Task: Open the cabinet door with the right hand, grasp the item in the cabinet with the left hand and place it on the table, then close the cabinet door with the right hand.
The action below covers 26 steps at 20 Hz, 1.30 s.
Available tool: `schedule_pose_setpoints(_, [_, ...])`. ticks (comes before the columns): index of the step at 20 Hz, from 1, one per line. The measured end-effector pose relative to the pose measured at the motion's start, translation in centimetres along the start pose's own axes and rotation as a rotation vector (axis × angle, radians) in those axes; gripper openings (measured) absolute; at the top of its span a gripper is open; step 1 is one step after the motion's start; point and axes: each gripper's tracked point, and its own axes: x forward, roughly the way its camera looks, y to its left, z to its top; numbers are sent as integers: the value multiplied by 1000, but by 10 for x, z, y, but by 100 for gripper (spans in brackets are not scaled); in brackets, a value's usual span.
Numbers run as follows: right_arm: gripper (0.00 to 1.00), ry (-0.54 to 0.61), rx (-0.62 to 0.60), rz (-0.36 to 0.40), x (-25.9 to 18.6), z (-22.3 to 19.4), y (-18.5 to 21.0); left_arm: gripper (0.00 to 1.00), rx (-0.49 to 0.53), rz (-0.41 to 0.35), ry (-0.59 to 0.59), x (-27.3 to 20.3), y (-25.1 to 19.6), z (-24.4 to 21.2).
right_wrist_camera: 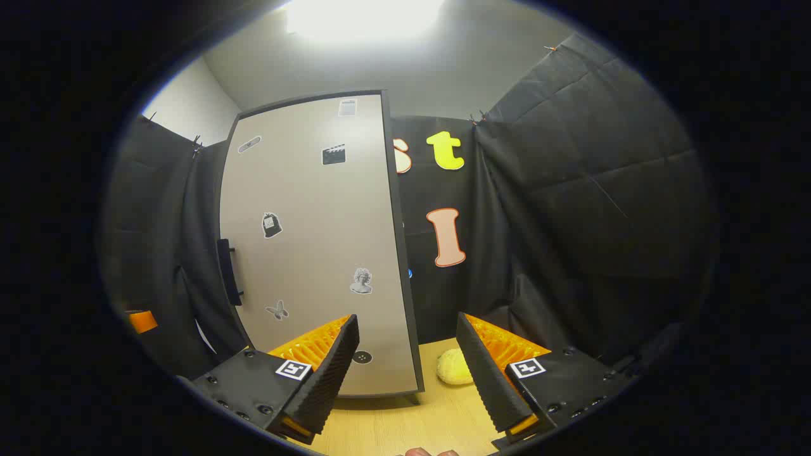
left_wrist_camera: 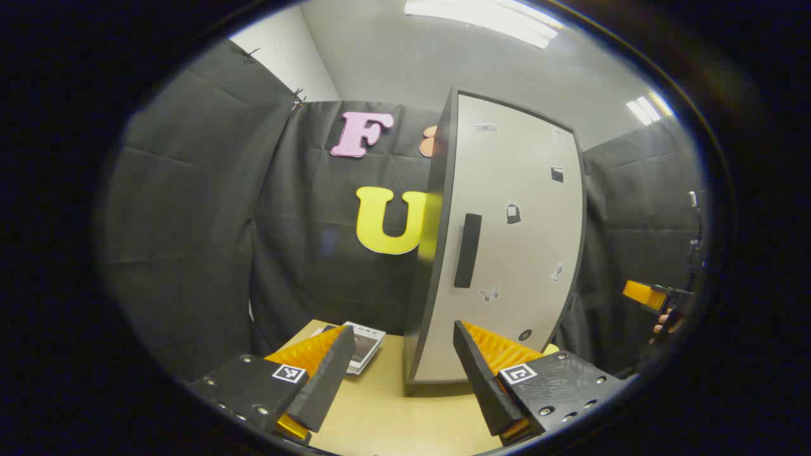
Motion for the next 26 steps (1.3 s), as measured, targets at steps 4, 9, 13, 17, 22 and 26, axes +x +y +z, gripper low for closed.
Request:
schedule_pose_setpoints(4, [98,2,-27,21,2,0,10,95,1,0,0,-5,2,-4])
schedule_pose_setpoints(9, [98,10,-28,50,6,1,27,95,5,4,-13,-7,8,-1])
schedule_pose_setpoints(13, [98,22,-38,65,10,-1,37,95,-3,14,-8,-7,16,-5])
schedule_pose_setpoints(17, [98,14,-32,87,13,5,49,92,4,35,-4,-10,27,-11])
schedule_pose_setpoints(22, [97,47,-8,116,26,8,67,92,-22,49,7,-12,36,-18])
schedule_pose_setpoints(26, [98,57,34,172,40,27,101,92,-14,77,14,-16,51,-24])
